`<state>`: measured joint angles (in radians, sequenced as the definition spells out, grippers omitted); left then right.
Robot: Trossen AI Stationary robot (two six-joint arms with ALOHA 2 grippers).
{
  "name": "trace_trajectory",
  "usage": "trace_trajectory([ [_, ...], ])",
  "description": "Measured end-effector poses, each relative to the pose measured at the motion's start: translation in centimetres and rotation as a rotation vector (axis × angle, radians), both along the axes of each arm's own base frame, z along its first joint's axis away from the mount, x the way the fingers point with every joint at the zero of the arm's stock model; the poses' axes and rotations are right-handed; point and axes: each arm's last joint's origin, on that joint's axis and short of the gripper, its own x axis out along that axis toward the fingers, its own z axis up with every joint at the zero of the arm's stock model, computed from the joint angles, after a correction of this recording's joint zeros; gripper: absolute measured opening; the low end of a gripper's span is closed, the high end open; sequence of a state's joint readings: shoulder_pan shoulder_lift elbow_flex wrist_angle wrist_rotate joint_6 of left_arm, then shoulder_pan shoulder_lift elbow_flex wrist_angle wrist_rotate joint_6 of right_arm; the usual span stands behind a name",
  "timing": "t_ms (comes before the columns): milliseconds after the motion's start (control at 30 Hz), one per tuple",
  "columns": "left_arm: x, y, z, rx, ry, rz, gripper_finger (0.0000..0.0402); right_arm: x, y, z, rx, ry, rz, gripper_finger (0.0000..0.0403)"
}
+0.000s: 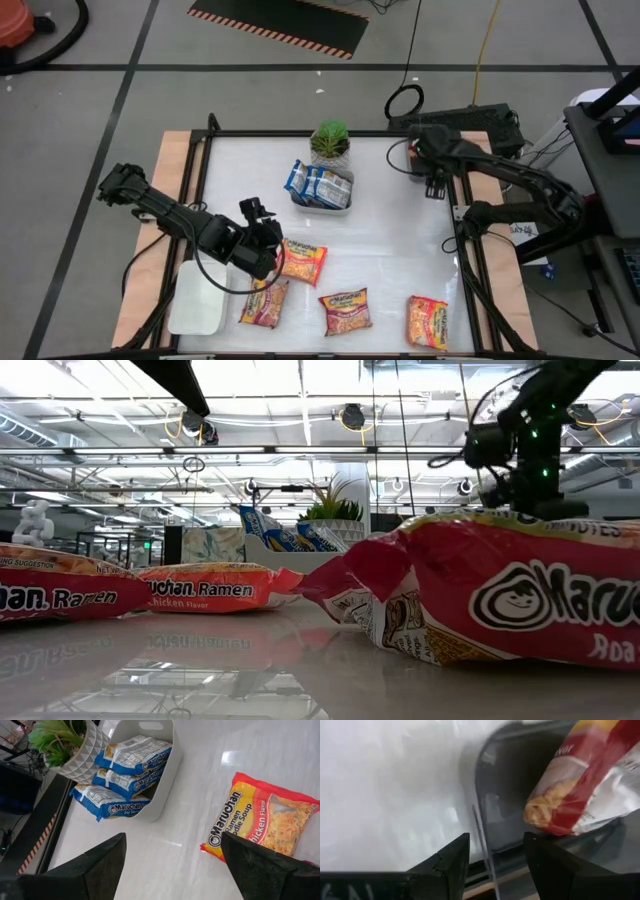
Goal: Sort Maruchan noodles
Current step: Put the right red noodle pack into the black bin
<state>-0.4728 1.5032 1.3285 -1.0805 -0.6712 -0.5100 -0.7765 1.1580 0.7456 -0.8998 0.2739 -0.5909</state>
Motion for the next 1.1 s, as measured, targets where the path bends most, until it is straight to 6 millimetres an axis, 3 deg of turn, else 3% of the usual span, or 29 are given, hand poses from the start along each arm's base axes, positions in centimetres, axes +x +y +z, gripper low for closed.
trace_trajectory([
  [167,0.0,0.0,0.0,0.004,0.003,-0.006,0.0328,-0.3,0.0,-1.3,-0.078,0.044,-0.024,0.0181],
  [433,0.1,0.2,0.0,0.009,0.007,-0.006,0.0328,0.2,-0.5,-1.1,-0.141,-0.016,-0.016,0.0181],
  [633,0.1,0.2,0.0,0.005,0.004,0.000,0.0328,-0.4,0.0,-1.2,-0.089,0.026,-0.026,0.0181],
  [767,0.1,0.2,0.0,0.002,0.001,0.004,0.0328,-1.2,0.5,-0.4,-0.140,0.052,-0.075,0.0181],
  [1000,0.3,0.2,0.1,-0.006,-0.016,0.006,0.0328,-1.9,1.2,2.3,-0.285,-0.109,-0.122,0.0181],
  [1100,0.5,0.3,0.1,-0.010,-0.029,0.008,0.0328,-2.1,1.3,2.6,-0.320,-0.099,-0.118,0.0181],
])
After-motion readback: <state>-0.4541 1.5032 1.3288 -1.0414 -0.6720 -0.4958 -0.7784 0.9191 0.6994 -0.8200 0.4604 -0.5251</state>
